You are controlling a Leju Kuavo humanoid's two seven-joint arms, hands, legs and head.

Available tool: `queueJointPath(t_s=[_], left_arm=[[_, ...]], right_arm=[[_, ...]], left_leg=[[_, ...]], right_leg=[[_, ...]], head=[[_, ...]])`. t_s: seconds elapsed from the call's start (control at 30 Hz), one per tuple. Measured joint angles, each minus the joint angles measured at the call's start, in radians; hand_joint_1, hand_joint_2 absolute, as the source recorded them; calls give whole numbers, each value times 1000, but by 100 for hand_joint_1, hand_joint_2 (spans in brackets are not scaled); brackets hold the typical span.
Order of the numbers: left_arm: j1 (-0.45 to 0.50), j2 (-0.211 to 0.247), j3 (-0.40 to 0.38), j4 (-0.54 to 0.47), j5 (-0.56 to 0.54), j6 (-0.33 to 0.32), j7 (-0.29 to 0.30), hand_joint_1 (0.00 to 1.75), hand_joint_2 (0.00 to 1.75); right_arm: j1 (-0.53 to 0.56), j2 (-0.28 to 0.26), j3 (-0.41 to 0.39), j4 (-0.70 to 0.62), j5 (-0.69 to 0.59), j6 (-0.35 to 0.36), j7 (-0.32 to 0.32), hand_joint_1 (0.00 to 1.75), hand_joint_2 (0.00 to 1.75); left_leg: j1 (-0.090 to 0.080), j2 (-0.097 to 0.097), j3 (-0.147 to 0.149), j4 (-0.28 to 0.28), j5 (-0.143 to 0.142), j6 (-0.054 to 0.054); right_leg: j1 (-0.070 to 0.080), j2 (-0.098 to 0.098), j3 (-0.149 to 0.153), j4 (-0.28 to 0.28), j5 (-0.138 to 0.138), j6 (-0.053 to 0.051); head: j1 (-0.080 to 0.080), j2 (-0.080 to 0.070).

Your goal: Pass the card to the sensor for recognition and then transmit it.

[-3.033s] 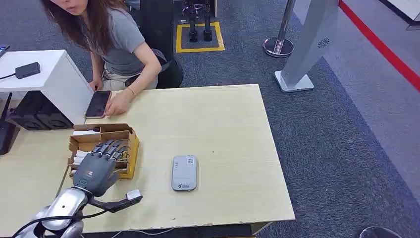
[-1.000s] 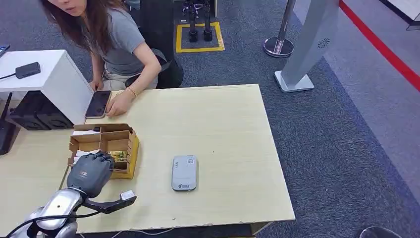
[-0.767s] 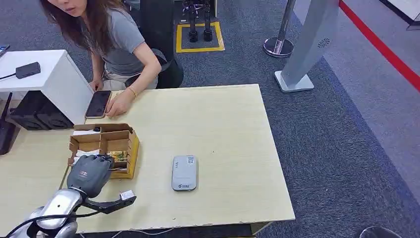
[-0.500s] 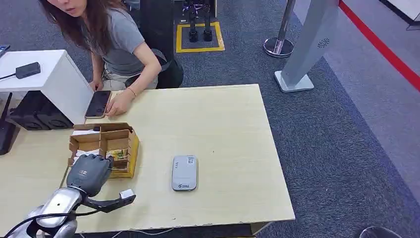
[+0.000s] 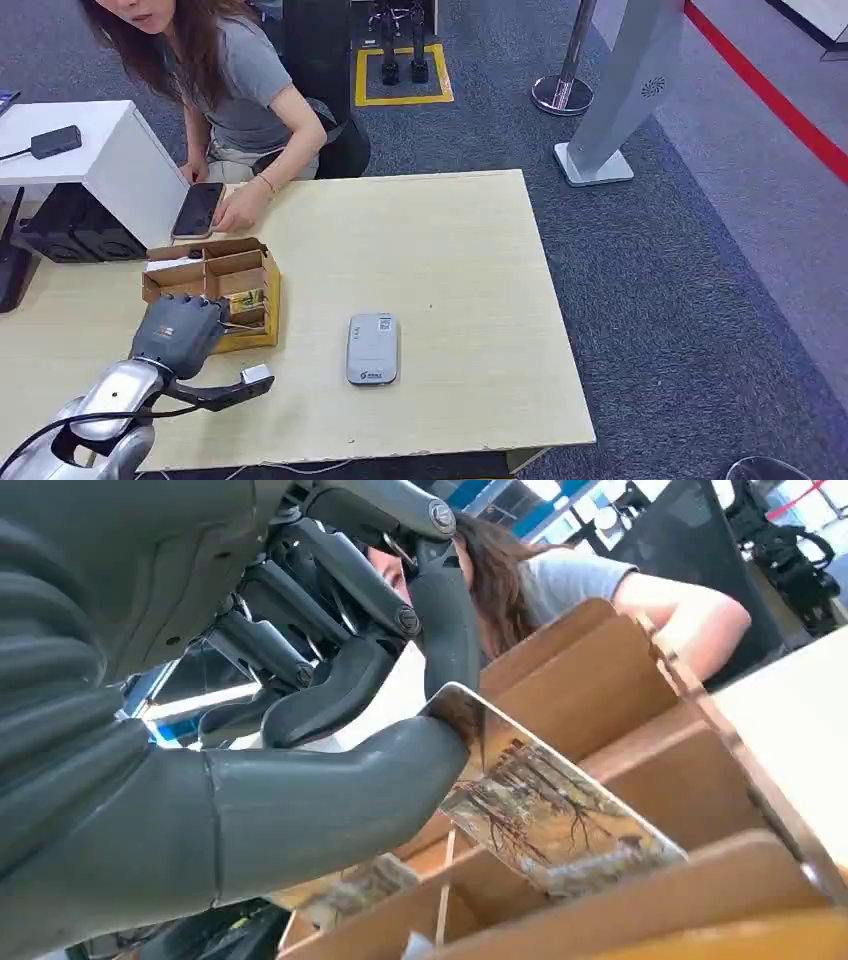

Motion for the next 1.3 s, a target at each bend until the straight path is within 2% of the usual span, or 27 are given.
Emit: queueJointPath(t_s=[0.03, 0.07, 0.1, 0.13, 0.3, 1.3], left_arm=[[-11, -1, -2, 0, 8, -2, -5, 84, 175], [-29, -3, -4, 0, 19, -7, -13, 84, 175], [-49, -6, -6, 0, 27, -11, -18, 16, 175], [-68, -10, -6, 0, 35, -13, -19, 0, 175], [-118, -29, -14, 0, 43, -13, -19, 0, 175], [-112, -30, -28, 15, 74, -5, -10, 0, 175]], right_arm=[[0, 0, 0, 0, 0, 0, -1, 0, 175], [-1, 0, -2, 0, 1, 0, -2, 0, 175], [-3, 0, -3, 0, 3, 0, -3, 0, 175], [-4, 0, -4, 0, 5, 0, -5, 0, 175], [-4, 2, -6, 0, 14, 0, -11, 0, 175], [-4, 2, -12, 0, 30, 0, -6, 0, 175]], left_leg=[[0, 0, 0, 0, 0, 0], [0, -1, 0, 0, 0, 0], [0, -1, 0, 0, 0, 0], [0, -1, 0, 0, 0, 0], [0, 0, 0, 0, 0, 0], [0, 0, -1, 0, 0, 0]], right_leg=[[0, 0, 0, 0, 0, 0], [0, -1, 0, 0, 0, 0], [0, -1, 0, 0, 0, 0], [0, -1, 0, 0, 0, 0], [0, 0, 0, 0, 0, 0], [0, 0, 0, 0, 0, 0]], head=[[0, 0], [0, 0], [0, 0], [0, 0], [0, 0], [0, 0]])
